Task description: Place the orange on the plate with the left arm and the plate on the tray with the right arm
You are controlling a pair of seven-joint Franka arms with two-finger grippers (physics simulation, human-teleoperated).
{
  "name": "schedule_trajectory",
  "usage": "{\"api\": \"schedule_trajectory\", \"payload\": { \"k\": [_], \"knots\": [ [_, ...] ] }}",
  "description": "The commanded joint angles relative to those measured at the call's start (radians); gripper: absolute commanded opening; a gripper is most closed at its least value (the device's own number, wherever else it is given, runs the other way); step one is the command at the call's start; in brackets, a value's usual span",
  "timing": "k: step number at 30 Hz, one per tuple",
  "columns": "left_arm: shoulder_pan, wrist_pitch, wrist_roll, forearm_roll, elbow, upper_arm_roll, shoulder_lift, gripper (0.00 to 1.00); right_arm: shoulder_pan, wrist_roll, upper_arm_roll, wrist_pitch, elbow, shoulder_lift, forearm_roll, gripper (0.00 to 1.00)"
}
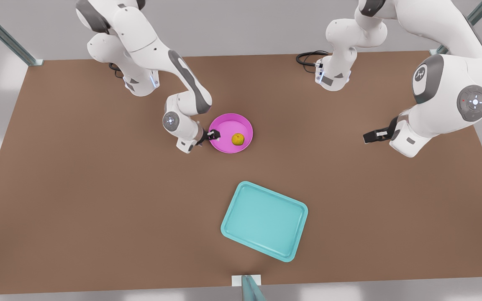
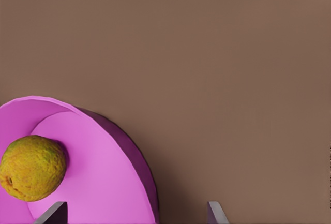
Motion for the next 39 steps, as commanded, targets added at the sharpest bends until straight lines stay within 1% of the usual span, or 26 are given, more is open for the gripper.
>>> {"api": "schedule_trajectory", "payload": {
  "k": [1,16,17,18,19,21,22,23,26,29,31,37,39],
  "knots": [
    [0.001,-0.003,0.061,0.003,0.0,0.0,0.001,1.0,0.002,0.025,0.0,0.053,0.001,0.003,0.005,1.0],
    [0.001,-0.004,0.061,0.001,-0.001,0.0,0.001,1.0,0.002,-0.019,0.052,0.026,0.044,0.103,0.005,1.0],
    [0.001,-0.004,0.061,0.001,-0.001,0.0,0.001,1.0,0.0,-0.024,0.052,0.0,0.053,0.103,0.007,0.77],
    [0.001,-0.004,0.061,0.001,-0.001,0.0,0.001,1.0,-0.003,-0.024,0.052,-0.004,0.053,0.103,0.005,0.63],
    [0.001,-0.004,0.061,0.001,-0.001,0.0,0.001,1.0,-0.005,-0.024,0.052,-0.004,0.053,0.102,0.007,0.53],
    [0.001,-0.004,0.061,0.001,-0.001,0.0,0.001,1.0,-0.008,-0.026,0.052,-0.006,0.053,0.102,0.005,0.43],
    [0.001,-0.004,0.061,0.001,-0.001,0.001,0.001,1.0,-0.008,-0.026,0.052,-0.006,0.053,0.102,0.005,0.33],
    [0.001,-0.004,0.061,0.001,-0.001,0.0,0.001,1.0,-0.008,-0.026,0.052,-0.006,0.053,0.102,0.007,0.29],
    [0.001,-0.004,0.061,0.001,0.0,0.0,-0.001,1.0,-0.008,-0.026,0.052,-0.012,0.056,0.102,0.007,0.21],
    [0.001,-0.004,0.061,0.001,0.0,0.0,-0.001,1.0,-0.008,-0.024,0.052,-0.015,0.058,0.095,0.007,0.21],
    [0.001,-0.004,0.061,0.001,0.0,0.0,0.001,1.0,-0.008,-0.024,0.052,-0.052,0.071,0.088,0.007,0.21],
    [0.001,-0.004,0.061,0.0,0.0,0.0,0.001,1.0,-0.034,-0.024,0.052,-0.056,0.108,0.076,0.01,0.21],
    [0.001,-0.004,0.061,0.0,-0.001,0.0,0.001,1.0,-0.049,-0.024,0.052,-0.079,0.146,0.074,0.031,0.21]
  ]
}}
